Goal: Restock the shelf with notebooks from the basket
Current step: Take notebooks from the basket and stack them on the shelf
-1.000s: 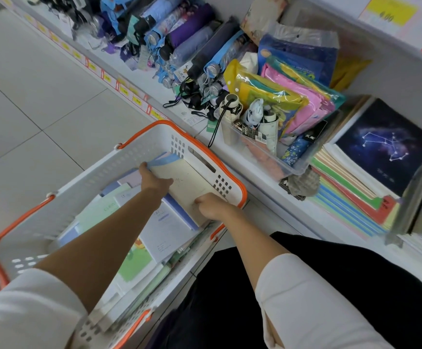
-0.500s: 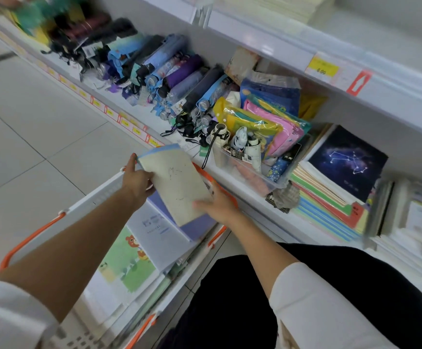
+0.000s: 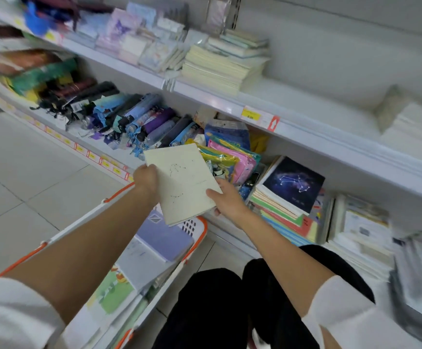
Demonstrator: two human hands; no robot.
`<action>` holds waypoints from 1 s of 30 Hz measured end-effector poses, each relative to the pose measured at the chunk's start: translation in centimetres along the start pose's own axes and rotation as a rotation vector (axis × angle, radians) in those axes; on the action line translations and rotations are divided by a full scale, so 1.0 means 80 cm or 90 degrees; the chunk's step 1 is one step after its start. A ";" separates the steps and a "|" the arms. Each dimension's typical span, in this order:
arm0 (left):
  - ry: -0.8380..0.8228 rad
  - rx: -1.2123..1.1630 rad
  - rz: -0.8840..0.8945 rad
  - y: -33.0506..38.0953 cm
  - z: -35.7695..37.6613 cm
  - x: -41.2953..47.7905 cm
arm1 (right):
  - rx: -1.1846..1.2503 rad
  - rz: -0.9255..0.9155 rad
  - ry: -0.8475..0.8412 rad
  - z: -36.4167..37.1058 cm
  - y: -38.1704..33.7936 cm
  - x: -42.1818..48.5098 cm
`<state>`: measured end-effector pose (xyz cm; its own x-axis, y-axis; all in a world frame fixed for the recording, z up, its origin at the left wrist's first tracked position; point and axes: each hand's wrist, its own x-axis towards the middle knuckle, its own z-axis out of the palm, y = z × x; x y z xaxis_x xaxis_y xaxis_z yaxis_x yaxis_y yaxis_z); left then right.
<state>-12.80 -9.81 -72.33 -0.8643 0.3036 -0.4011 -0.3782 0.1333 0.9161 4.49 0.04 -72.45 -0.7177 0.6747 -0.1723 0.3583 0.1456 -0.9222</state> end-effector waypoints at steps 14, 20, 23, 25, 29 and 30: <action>-0.334 -0.191 0.092 0.140 0.230 -0.195 | 0.123 -0.135 0.278 -0.282 -0.100 -0.096; -0.475 -0.051 0.197 0.144 0.341 -0.266 | 0.215 -0.128 0.451 -0.397 -0.098 -0.111; -0.494 -0.038 0.257 0.154 0.389 -0.293 | 0.304 -0.113 0.539 -0.446 -0.092 -0.108; -0.517 -0.015 0.297 0.161 0.421 -0.306 | 0.328 -0.111 0.576 -0.474 -0.088 -0.104; -0.512 0.023 0.355 0.168 0.491 -0.321 | 0.295 -0.111 0.662 -0.527 -0.082 -0.087; -0.509 0.025 0.360 0.171 0.509 -0.322 | 0.298 -0.107 0.684 -0.541 -0.082 -0.081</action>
<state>17.84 22.64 -49.49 -0.4293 0.8802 0.2023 0.0471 -0.2019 0.9783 32.60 26.03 -50.33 0.2157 0.9669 0.1361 -0.1065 0.1619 -0.9810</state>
